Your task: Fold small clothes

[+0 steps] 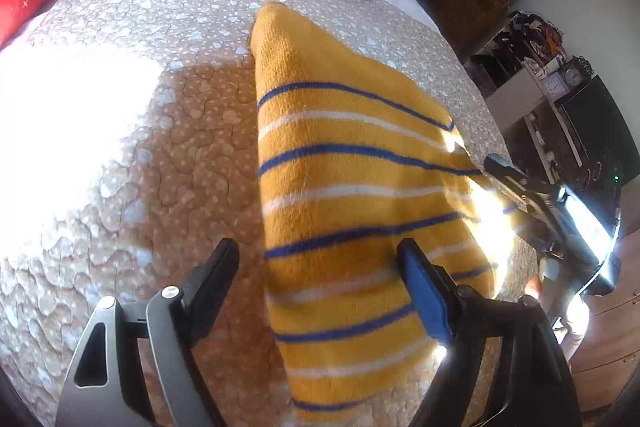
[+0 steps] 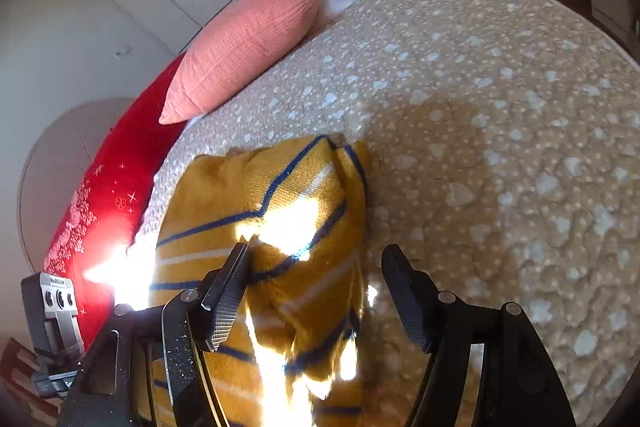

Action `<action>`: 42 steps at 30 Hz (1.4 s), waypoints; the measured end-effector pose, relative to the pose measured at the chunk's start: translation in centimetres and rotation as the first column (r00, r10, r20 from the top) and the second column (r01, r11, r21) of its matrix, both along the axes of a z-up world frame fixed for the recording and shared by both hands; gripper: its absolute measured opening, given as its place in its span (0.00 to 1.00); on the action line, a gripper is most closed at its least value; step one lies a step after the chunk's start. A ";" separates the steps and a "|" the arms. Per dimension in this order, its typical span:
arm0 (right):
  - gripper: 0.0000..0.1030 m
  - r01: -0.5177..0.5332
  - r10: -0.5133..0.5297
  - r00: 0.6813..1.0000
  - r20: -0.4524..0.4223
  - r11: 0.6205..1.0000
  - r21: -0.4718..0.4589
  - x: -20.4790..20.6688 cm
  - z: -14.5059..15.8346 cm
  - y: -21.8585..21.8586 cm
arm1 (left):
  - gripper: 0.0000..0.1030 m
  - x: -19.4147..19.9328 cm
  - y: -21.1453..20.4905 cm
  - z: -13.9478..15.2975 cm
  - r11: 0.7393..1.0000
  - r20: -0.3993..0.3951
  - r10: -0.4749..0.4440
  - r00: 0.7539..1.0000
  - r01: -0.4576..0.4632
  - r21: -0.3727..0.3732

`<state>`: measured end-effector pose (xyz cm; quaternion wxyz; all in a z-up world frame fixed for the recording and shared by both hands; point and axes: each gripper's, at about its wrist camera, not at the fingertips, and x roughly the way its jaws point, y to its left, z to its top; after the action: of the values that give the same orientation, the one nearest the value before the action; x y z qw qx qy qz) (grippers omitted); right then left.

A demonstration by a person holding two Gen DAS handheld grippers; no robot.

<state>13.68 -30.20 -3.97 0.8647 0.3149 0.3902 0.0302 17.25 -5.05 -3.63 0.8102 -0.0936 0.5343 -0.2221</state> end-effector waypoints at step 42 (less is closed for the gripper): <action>0.84 0.086 -0.120 0.993 -0.019 0.802 -0.590 -23.5 -0.6 11.6 | 1.00 -26.1 0.7 4.6 0.938 0.501 0.049 0.864 -0.213 0.275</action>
<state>-9.86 -18.56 -4.57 0.9088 0.0532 0.3865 -0.1479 -8.87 -4.39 0.98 0.9359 0.0617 0.3343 -0.0922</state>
